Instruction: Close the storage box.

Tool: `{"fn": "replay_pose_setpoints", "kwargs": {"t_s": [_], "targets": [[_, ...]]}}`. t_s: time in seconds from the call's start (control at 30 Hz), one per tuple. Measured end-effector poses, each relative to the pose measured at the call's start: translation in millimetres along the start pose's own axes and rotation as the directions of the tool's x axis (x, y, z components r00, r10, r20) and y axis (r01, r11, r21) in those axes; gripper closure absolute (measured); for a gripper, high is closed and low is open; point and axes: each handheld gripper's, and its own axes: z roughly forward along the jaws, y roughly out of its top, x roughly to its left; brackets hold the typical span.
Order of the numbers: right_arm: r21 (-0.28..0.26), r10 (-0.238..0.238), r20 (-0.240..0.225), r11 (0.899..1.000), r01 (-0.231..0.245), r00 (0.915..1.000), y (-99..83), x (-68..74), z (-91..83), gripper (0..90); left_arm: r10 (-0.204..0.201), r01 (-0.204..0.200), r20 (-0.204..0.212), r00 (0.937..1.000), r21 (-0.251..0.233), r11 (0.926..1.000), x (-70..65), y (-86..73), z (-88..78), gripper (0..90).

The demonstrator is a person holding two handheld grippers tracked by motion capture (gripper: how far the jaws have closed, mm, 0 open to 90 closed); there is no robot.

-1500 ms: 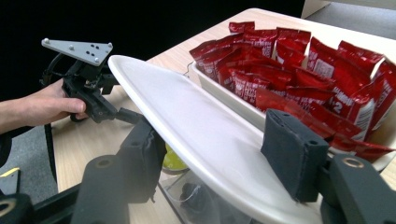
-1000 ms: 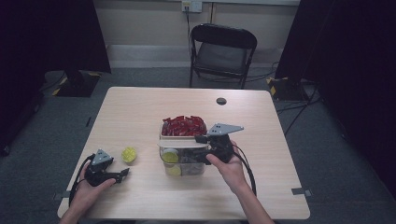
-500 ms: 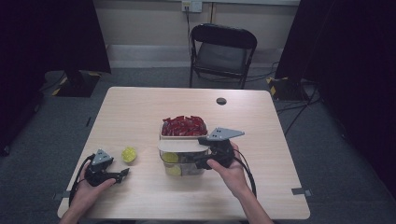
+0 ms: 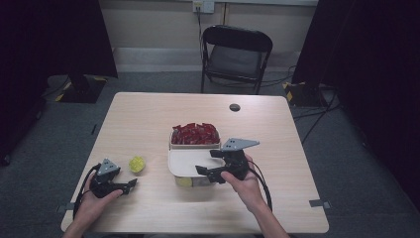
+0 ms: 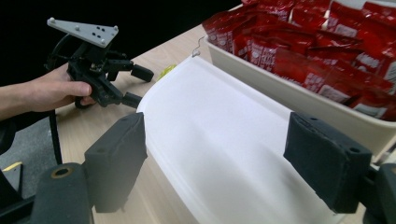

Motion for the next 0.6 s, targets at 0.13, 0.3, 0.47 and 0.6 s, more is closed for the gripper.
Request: {"fn": "replay_pose_setpoints", "kwargs": {"t_s": [0.13, 0.3, 0.47, 0.6], "targets": [[-0.016, 0.007, 0.014, 1.0, -0.006, 0.9999, 2.3, -4.4, -5.2, 19.7, -0.001, 0.001, 0.0, 1.0, 0.0, 1.0, 0.0, 0.0, 0.0, 17.2], [-0.032, 0.027, 0.049, 0.999, -0.025, 0.9985, 3.5, -12.0, -12.8, 18.6, -0.003, 0.003, 0.0, 1.0, -0.002, 1.0, -0.2, 0.0, 0.1, 17.2], [-0.051, 0.057, 0.101, 0.997, -0.052, 0.9932, -0.1, -24.7, -26.4, 17.5, -0.001, 0.001, 0.0, 1.0, 0.0, 1.0, -0.1, 0.0, 0.0, 17.2], [-0.058, 0.089, 0.141, 0.995, -0.082, 0.986, -5.6, -36.1, -35.4, 16.5, -0.002, 0.002, 0.0, 1.0, -0.002, 1.0, -0.2, 0.0, 0.1, 17.2]]}}
